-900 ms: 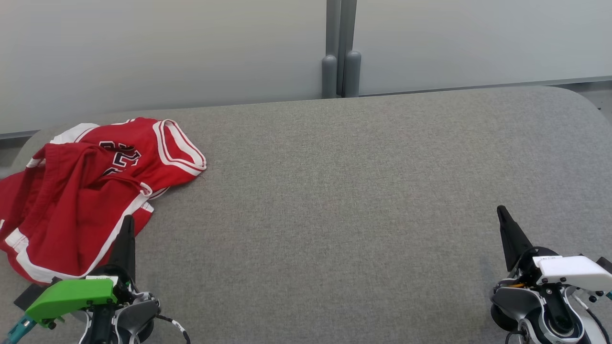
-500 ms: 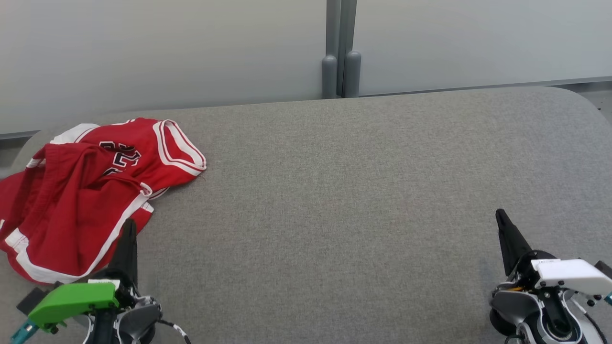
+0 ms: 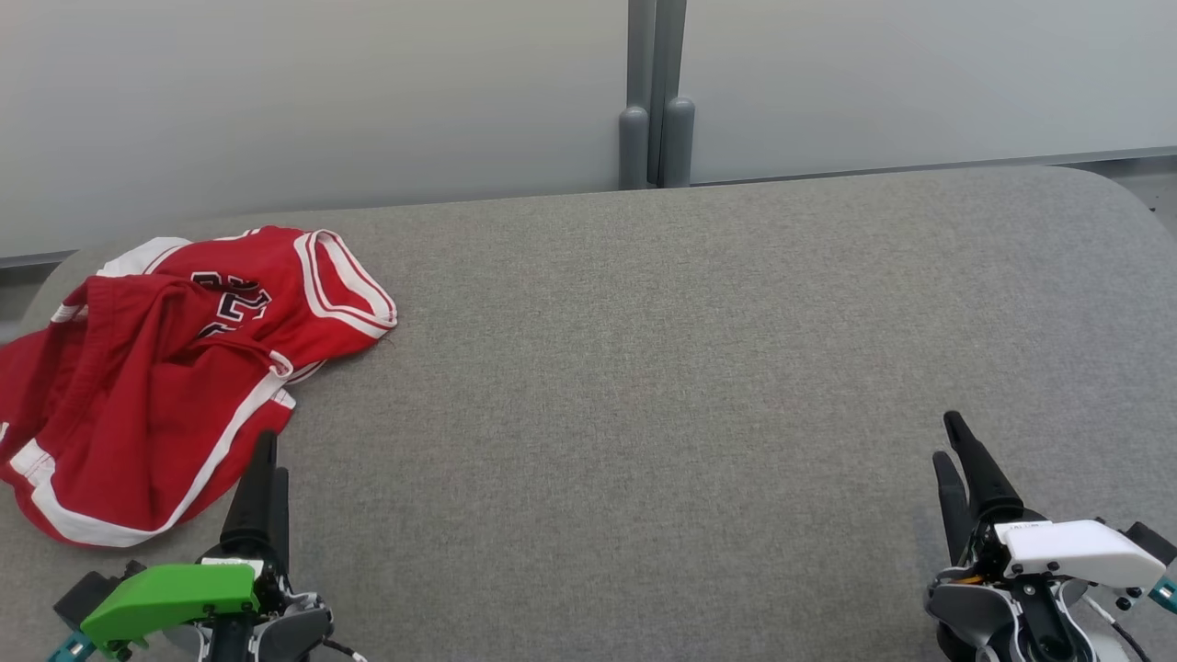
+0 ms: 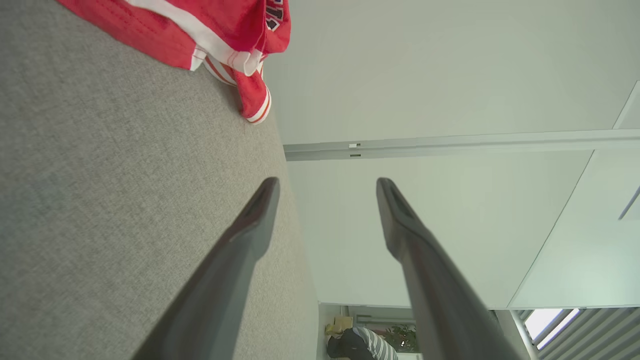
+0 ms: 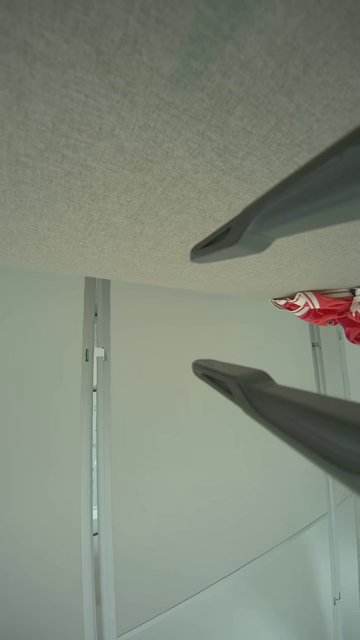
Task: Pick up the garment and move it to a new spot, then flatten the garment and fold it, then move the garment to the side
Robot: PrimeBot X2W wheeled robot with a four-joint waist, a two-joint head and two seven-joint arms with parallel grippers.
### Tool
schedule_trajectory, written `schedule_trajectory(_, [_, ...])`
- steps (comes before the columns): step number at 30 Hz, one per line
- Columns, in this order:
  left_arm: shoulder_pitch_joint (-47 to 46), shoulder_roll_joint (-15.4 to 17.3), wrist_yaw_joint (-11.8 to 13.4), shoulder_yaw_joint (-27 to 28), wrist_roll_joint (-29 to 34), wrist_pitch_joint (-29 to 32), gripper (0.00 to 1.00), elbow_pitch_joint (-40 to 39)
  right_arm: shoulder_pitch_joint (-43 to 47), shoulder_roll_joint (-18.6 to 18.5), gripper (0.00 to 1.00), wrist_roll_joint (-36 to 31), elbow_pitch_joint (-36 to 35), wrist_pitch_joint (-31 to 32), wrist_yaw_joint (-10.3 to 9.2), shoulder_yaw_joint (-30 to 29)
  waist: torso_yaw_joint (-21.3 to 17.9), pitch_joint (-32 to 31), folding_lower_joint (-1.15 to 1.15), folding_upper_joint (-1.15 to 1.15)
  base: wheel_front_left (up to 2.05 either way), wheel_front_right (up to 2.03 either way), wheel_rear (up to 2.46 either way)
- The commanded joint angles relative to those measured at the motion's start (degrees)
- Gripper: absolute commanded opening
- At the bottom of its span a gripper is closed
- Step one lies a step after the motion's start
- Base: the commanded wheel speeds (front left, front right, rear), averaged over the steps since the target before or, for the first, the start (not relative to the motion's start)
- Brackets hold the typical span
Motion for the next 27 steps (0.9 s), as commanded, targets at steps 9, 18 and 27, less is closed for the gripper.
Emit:
schedule_trajectory(9, [0.0, 0.3, 1.2, -1.8, 7.9, -2.6, 1.00, -4.4, -0.2, -0.4, 1.00, -9.9, -3.8, -2.6, 0.02, 0.7, 0.0, 0.0, 0.00, 0.05, 0.00, 0.00, 0.00])
schedule_trajectory(18, [0.5, 0.3, 2.4, -3.3, 18.9, -4.8, 1.00, -7.0, 0.1, -0.5, 1.00, -21.9, -6.9, -4.6, 0.03, 1.9, 0.1, 0.0, 0.00, 0.07, 0.00, 0.00, 0.00])
schedule_trajectory(27, [1.4, 0.4, 3.8, -4.6, 31.0, -6.8, 1.00, -9.2, 0.8, -0.5, 1.00, -31.7, -9.4, -6.5, 0.03, 3.6, 0.1, 0.0, 0.00, 0.09, 0.00, 0.00, 0.00])
